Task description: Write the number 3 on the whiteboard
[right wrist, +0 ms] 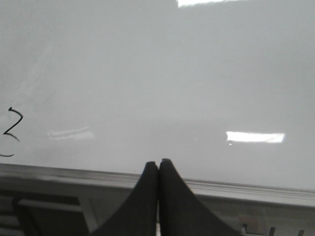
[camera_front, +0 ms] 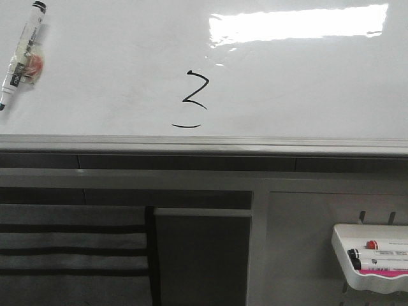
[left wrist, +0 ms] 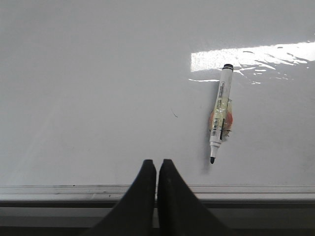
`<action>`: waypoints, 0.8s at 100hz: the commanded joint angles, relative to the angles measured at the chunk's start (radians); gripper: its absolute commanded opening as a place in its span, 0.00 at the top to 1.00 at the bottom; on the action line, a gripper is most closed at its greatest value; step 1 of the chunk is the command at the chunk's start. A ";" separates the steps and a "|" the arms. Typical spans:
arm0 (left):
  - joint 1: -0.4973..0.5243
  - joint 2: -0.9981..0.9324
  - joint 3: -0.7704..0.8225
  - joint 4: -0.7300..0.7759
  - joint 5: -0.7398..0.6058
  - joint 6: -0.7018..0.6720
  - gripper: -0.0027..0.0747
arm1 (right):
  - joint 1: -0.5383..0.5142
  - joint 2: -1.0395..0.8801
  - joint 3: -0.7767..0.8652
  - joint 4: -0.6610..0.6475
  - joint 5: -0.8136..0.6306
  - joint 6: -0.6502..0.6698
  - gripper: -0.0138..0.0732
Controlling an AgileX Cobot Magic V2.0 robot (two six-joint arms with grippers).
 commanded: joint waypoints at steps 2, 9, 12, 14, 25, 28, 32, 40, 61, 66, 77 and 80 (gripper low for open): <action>0.004 -0.028 0.007 0.000 -0.082 -0.010 0.99 | -0.053 -0.078 0.069 -0.013 -0.166 -0.005 0.92; 0.004 -0.028 0.007 0.000 -0.082 -0.010 0.99 | -0.076 -0.136 0.134 -0.005 -0.165 -0.005 0.92; 0.004 -0.028 0.007 0.000 -0.082 -0.010 0.99 | -0.081 -0.149 0.156 -0.005 -0.165 -0.005 0.92; 0.004 -0.028 0.007 0.000 -0.082 -0.010 0.99 | -0.084 -0.162 0.171 -0.005 -0.166 -0.005 0.92; 0.004 -0.028 0.007 0.000 -0.082 -0.010 0.99 | -0.105 -0.182 0.246 -0.005 -0.215 -0.005 0.92; 0.004 -0.028 0.007 0.000 -0.082 -0.010 0.99 | -0.112 -0.182 0.270 -0.005 -0.239 -0.005 0.92; 0.004 -0.028 0.007 0.000 -0.082 -0.010 0.99 | -0.119 -0.184 0.284 -0.005 -0.256 -0.005 0.92; 0.004 -0.028 0.007 0.000 -0.082 -0.010 0.99 | -0.133 -0.184 0.281 -0.005 -0.223 -0.005 0.92; 0.004 -0.028 0.007 0.000 -0.082 -0.010 0.99 | -0.138 -0.184 0.281 -0.005 -0.232 -0.005 0.92; 0.004 -0.028 0.007 0.000 -0.082 -0.010 0.99 | -0.138 -0.184 0.281 -0.005 -0.232 -0.005 0.92; 0.004 -0.028 0.007 0.000 -0.082 -0.010 0.99 | -0.138 -0.184 0.281 -0.005 -0.232 -0.005 0.92; 0.004 -0.028 0.007 0.000 -0.082 -0.010 0.99 | -0.138 -0.184 0.281 -0.005 -0.232 -0.005 0.92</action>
